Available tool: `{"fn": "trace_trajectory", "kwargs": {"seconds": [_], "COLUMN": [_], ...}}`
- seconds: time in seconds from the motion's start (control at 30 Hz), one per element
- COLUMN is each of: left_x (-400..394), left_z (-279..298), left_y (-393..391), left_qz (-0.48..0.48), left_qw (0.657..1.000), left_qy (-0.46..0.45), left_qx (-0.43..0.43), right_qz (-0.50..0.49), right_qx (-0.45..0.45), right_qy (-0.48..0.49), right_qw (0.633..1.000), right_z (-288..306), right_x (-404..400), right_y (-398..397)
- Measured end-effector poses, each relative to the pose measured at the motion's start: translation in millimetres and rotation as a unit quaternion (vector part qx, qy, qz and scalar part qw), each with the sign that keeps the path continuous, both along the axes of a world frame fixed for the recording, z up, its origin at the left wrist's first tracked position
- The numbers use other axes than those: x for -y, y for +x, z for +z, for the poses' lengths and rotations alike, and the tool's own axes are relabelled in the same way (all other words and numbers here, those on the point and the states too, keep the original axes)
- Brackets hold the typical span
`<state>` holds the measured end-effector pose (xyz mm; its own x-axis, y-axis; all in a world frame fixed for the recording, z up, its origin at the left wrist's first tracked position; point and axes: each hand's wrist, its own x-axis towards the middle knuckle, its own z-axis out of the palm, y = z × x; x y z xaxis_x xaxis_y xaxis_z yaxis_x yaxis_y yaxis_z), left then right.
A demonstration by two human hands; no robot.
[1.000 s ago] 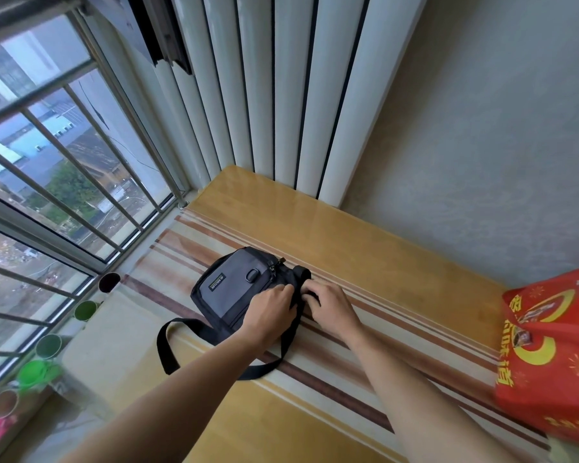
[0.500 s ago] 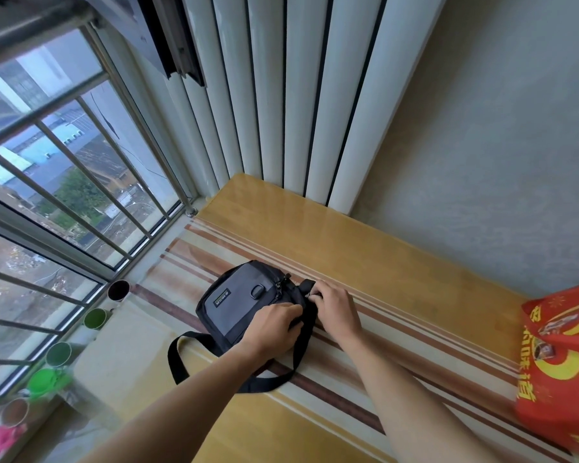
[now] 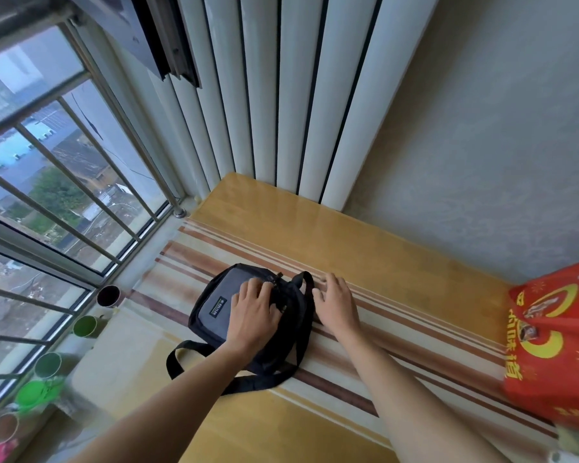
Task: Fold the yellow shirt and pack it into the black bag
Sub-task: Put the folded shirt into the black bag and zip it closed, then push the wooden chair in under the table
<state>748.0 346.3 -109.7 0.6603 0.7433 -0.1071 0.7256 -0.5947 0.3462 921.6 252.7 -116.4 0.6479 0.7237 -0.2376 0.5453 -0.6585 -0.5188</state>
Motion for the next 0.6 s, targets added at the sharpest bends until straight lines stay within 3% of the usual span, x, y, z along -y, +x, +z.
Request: {"fn": "trace_trajectory", "kwargs": {"seconds": [0.13,0.6], "left_x": [-4,42], "left_z": [-10,6], "left_y": [-17,-43], "left_qz": [0.013,0.024], "left_qw": [0.998,0.999], "left_qy": [-0.053,-0.03], "left_qx": [-0.021,-0.012], "right_qz": [-0.02,0.076], "right_qx": [-0.04,-0.073], "right_qy": [-0.101,-0.117], "right_qw": [0.994,0.988], "right_z": [2,2], "right_x": [23,70], "right_y": [-3,-26]}}
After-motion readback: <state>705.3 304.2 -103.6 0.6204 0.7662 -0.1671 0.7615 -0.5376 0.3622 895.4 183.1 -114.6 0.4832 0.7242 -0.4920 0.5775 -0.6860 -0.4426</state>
